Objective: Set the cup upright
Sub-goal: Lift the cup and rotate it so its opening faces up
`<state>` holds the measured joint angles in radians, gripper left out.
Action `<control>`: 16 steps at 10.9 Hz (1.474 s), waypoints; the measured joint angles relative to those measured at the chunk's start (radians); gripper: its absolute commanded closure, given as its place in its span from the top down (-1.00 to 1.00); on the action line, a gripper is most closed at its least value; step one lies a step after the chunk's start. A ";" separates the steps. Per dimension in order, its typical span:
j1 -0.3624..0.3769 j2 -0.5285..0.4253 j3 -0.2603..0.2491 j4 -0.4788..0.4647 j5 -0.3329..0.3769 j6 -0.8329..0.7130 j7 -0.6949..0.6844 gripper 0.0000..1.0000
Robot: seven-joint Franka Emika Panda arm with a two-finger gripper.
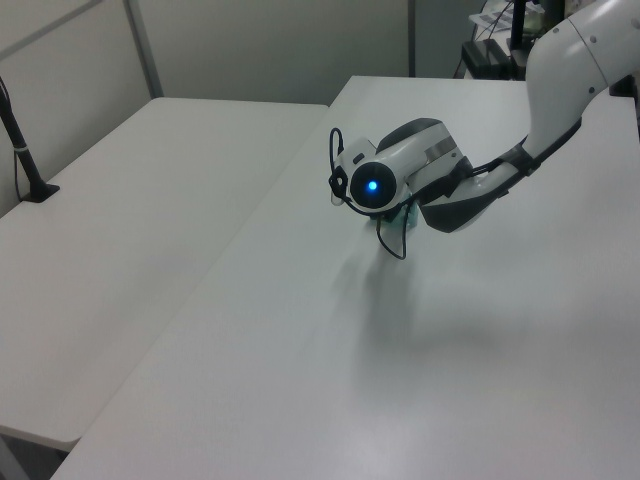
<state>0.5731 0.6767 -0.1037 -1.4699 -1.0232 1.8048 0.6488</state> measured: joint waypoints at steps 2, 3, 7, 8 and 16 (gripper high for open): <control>-0.004 -0.006 0.000 0.002 0.001 0.000 0.000 -1.00; -0.008 -0.020 0.000 0.006 0.011 0.002 0.002 -1.00; -0.016 -0.132 0.000 0.013 0.120 0.003 0.002 -1.00; -0.020 -0.160 0.000 0.013 0.151 0.003 0.002 -1.00; -0.171 -0.480 -0.003 -0.149 0.729 0.065 -0.125 -1.00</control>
<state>0.4021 0.1967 -0.1068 -1.6188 -0.2946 1.8693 0.5236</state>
